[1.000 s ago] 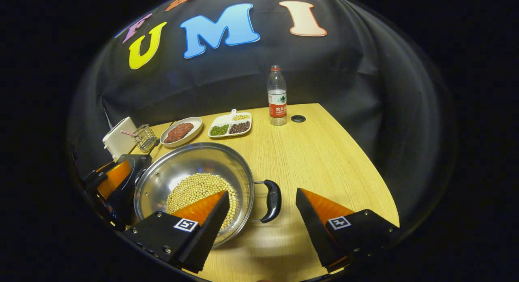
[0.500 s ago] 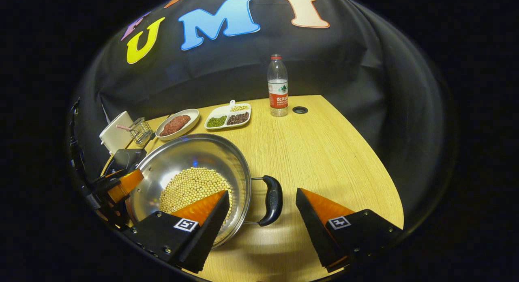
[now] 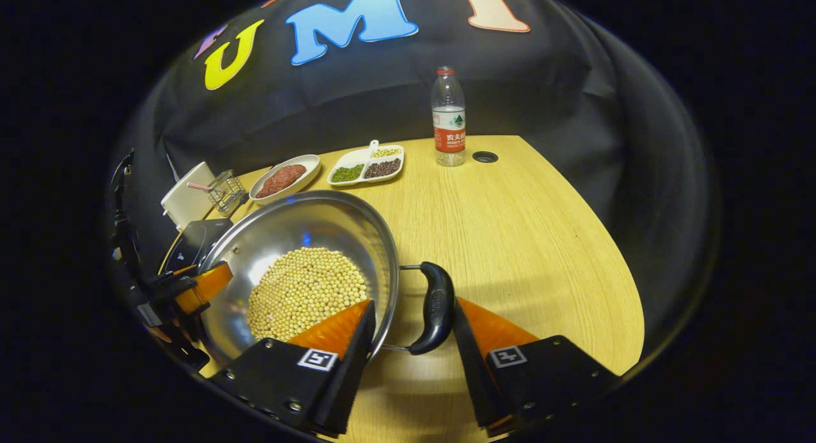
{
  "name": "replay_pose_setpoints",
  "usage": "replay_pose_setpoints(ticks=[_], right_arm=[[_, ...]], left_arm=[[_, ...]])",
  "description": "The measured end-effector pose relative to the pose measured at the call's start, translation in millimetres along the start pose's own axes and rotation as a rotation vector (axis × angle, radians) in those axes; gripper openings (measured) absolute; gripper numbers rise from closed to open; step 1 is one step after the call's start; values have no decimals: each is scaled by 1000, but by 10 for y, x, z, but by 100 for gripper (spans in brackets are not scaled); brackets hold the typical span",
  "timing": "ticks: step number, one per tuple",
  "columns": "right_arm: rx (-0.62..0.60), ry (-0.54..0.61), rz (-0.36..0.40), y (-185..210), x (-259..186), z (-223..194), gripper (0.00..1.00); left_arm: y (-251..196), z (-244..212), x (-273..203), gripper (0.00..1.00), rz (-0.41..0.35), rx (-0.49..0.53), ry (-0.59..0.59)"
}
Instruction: First push the handle of the pot to place it horizontally, then grasp the pot with both hands and set it on the induction cooktop.
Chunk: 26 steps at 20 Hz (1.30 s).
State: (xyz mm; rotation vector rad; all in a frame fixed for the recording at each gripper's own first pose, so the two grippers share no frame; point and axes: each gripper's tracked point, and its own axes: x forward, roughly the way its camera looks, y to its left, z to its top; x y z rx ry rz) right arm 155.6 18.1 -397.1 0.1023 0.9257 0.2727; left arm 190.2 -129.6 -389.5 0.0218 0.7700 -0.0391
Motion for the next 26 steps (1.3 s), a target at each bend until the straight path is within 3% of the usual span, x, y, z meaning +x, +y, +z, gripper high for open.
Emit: replay_pose_setpoints(ticks=[2, 3, 10, 13, 14, 16, 20, 24, 26], right_arm=[[7, 2, 4, 3, 0, 12, 69], [10, 1, 5, -6, -14, 27, 61], [-54, -4, -4, -14, -11, 45, 61], [-89, -26, -15, -50, -57, 73, 61], [-94, -33, -15, -60, -91, 100, 61], [-93, -47, -10, -92, -171, 147, 60], [-104, -70, 5, -89, -300, 259, 61], [-123, -104, 18, -9, -411, 308, 60], [-147, -121, 19, 53, -455, 326, 60]], left_arm=[[-8, -3, 14, 74, 17, 24, 2], [-19, -26, -11, 69, 19, 19, 3], [-39, -7, -38, 69, 40, 2, -11], [-108, 5, -154, 63, 39, -1, -33], [-124, 30, -190, 66, 41, -3, -41], [-141, 61, -251, 63, 47, -11, -48], [-116, 175, -412, 70, 76, -29, -71], [-24, 269, -625, 70, 115, -41, -112], [34, 267, -714, 66, 131, -66, -125]])
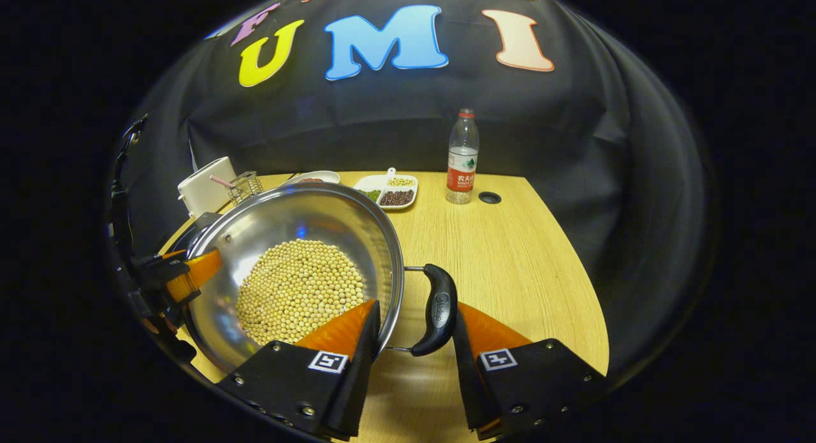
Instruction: First push the handle of the pot to place it horizontally, then grasp the pot with both hands and set it on the induction cooktop.
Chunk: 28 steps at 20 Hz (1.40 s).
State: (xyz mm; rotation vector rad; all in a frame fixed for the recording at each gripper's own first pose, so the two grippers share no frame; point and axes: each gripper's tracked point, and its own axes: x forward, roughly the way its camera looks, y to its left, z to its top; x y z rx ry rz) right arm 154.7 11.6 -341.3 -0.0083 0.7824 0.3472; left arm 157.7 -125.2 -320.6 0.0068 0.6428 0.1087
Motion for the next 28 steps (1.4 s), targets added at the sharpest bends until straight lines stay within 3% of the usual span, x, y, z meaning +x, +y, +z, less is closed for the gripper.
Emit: replay_pose_setpoints(ticks=[3, 6, 7, 9, 10, 11, 13, 20, 23, 28], right_arm=[[-8, -7, 10, 156, -48, 57, 60], [-45, -22, -21, 315, -128, 93, 61], [-46, -25, -29, 385, -169, 110, 61], [-29, -34, -44, 562, -227, 134, 60], [-23, -32, -61, 639, -248, 144, 60], [-15, -34, -76, 711, -290, 136, 60], [1, -38, -92, 942, -325, 157, 61], [21, -31, -114, 1733, -241, 183, 61], [11, -30, -112, 2086, -156, 218, 60], [14, -19, -95, 2625, 38, 267, 60]], left_arm=[[150, -18, -55, 62, 5, -26, 5], [339, -19, -88, 70, 8, -41, -14], [416, -11, -100, 66, 3, -43, -17], [572, 42, -65, 70, -17, -39, -33], [649, 48, -38, 62, -31, -36, -30], [744, 58, -23, 66, -44, -29, -25], [961, 124, 34, 70, -60, -19, -34], [1784, 139, 209, 66, -75, -8, -29], [2160, 132, 326, 70, -68, -18, -30], [2741, 146, 483, 62, -51, -17, -21]])
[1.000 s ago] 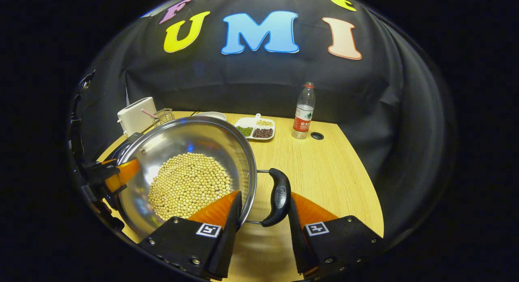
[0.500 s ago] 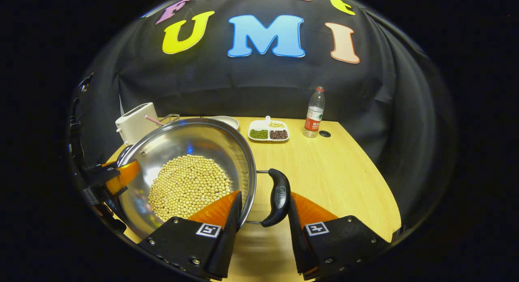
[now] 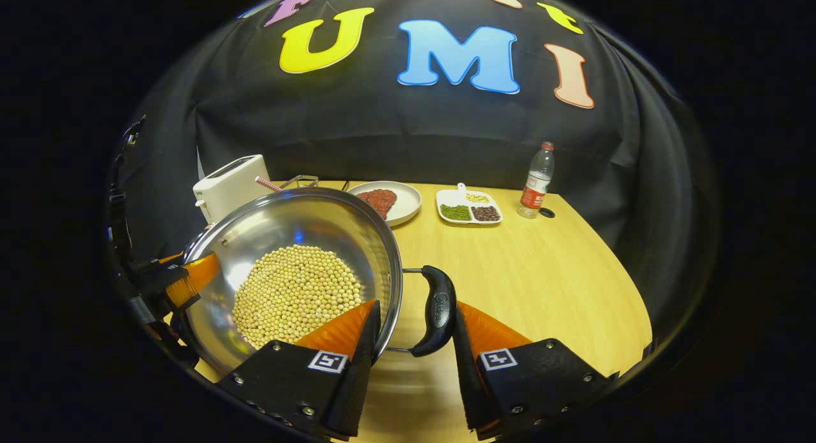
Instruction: First push the handle of the pot to place it horizontally, then grasp the pot with both hands and set it on the induction cooktop.
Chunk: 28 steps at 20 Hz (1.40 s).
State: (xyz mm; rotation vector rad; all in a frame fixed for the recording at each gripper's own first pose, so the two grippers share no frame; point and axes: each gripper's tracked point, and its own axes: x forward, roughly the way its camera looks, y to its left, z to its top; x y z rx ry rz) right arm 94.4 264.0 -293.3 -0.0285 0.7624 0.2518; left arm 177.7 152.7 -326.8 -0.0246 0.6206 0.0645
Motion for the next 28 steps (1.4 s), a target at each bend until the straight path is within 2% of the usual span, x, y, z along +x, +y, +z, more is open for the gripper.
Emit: replay_pose_setpoints(ticks=[1, 5, 9, 10, 12, 13, 15, 17, 19, 20, 21, 22, 23, 24, 25, 26, 28], right_arm=[[3, 4, 2, 97, 42, 7, 60], [9, 34, 12, 439, 189, 33, 61], [29, 54, 28, 652, 337, 67, 60], [35, 63, 33, 694, 365, 67, 60], [42, 65, 36, 744, 407, 102, 61], [43, 62, 36, 772, 416, 120, 61], [48, 66, 37, 814, 447, 125, 60], [57, 82, 43, 844, 466, 99, 61], [66, 74, 51, 850, 479, 130, 61], [71, 74, 57, 844, 457, 141, 60], [66, 69, 58, 832, 465, 148, 61], [49, 40, 64, 818, 439, 214, 66], [32, 4, 65, 790, 400, 300, 66], [20, -26, 61, 760, 336, 397, 94], [14, -47, 59, 720, 310, 420, 94], [15, -60, 58, 683, 260, 445, 97], [10, -93, 56, 590, 145, 490, 97]], left_arm=[[125, -11, 54, 66, 3, 1, 1], [471, 24, 254, 66, 14, 7, 22], [673, 46, 440, 66, 19, 25, 30], [719, 44, 478, 63, 21, 32, 33], [767, 25, 531, 66, 21, 34, 46], [770, 56, 566, 63, 20, 32, 46], [820, 60, 577, 66, 21, 35, 43], [846, 82, 581, 62, 24, 40, 38], [876, 69, 558, 68, 23, 28, 30], [908, 28, 529, 65, 28, 23, 23], [934, 22, 523, 67, 31, 29, 7], [934, 25, 496, 74, 35, 36, 3], [929, 59, 491, 84, 47, 40, -7], [946, 97, 456, 92, 62, 39, -20], [958, 144, 399, 100, 75, 34, -39], [959, 200, 337, 98, 87, 27, -61], [967, 323, 178, 98, 113, 28, -111]])
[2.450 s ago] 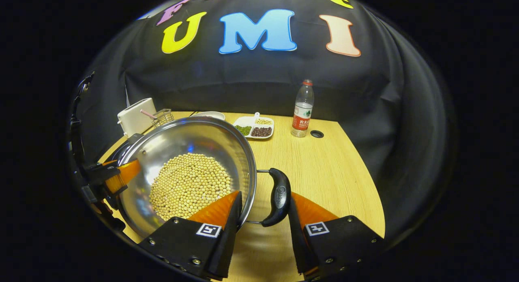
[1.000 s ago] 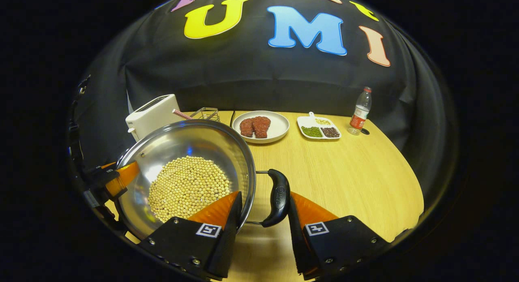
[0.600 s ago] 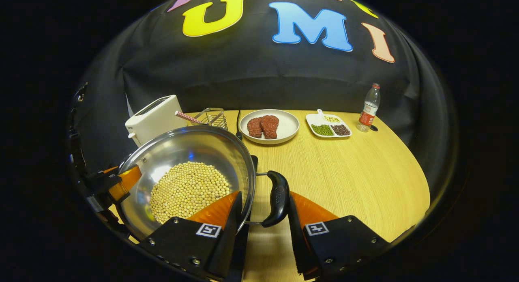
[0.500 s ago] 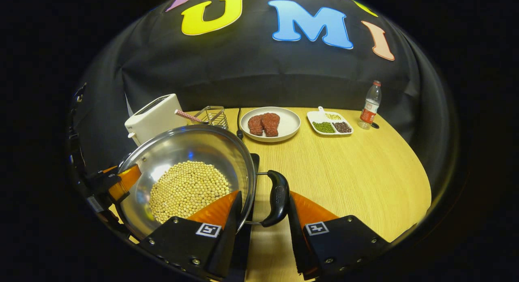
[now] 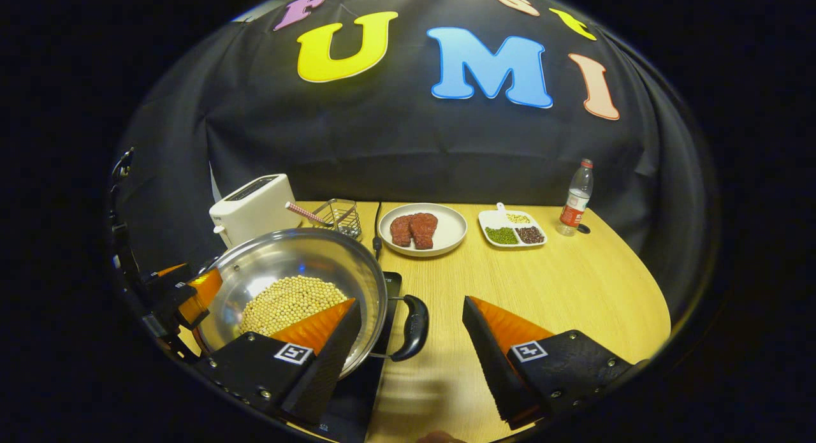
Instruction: First push the handle of the pot to place it horizontally, then grasp the pot with both hands and set it on the induction cooktop.
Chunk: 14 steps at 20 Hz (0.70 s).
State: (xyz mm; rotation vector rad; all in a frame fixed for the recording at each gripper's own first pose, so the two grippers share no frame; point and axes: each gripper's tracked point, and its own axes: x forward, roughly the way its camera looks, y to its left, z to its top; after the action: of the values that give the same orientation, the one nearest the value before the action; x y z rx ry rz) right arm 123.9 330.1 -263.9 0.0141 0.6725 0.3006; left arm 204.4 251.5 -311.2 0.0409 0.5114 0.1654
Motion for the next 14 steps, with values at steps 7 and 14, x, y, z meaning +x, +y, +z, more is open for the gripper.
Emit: replay_pose_setpoints(ticks=[7, 14], right_arm=[[-57, -146, -14, -591, -690, 154, 97], [-74, -291, 7, -1410, -1645, 296, 97]], left_arm=[[-320, 602, -806, 94, 15, 3, -166], [-1237, 1070, -2113, 100, -31, -37, -325]])
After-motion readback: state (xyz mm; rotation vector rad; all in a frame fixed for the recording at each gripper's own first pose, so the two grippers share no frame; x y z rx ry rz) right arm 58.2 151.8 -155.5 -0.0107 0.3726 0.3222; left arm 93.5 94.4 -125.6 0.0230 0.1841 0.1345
